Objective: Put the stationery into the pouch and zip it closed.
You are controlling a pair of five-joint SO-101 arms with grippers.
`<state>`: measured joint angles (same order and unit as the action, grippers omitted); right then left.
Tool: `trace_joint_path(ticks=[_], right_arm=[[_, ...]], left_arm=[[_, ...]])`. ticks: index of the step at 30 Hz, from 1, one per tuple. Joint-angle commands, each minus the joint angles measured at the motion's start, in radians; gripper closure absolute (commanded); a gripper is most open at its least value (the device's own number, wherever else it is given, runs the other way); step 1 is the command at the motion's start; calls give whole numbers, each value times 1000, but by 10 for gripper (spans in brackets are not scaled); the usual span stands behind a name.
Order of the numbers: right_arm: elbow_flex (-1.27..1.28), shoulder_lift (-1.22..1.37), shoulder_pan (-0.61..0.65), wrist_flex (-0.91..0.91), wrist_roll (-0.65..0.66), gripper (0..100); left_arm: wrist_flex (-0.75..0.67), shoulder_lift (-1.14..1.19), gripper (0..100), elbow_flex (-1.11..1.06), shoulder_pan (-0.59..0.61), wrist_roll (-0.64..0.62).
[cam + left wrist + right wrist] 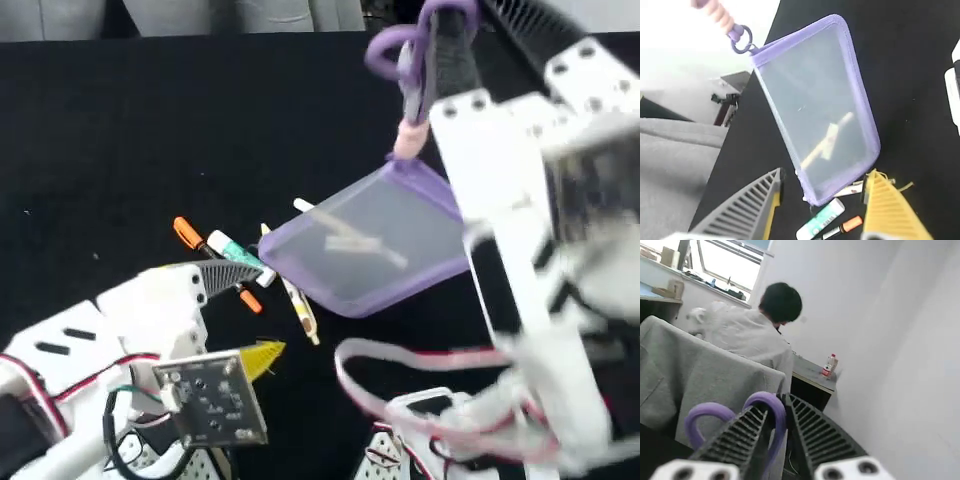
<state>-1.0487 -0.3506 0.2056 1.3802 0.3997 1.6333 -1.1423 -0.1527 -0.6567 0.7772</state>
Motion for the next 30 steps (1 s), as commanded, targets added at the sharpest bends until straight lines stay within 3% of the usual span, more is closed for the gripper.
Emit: trace_joint_path(ticks=[1,16,22,30], right_arm=[[-31,-79,74,60,2,988],[-30,-254,91,249,-8,988],[-30,-260,269,308,-8,988],[-31,-262,276,342,-8,988]], left_arm=[[-126,-153,733,-222,-18,11],[-216,-344,733,-466,-31,6],[-216,-345,733,-521,-177,5],[-216,-345,733,-533,-295,-75]])
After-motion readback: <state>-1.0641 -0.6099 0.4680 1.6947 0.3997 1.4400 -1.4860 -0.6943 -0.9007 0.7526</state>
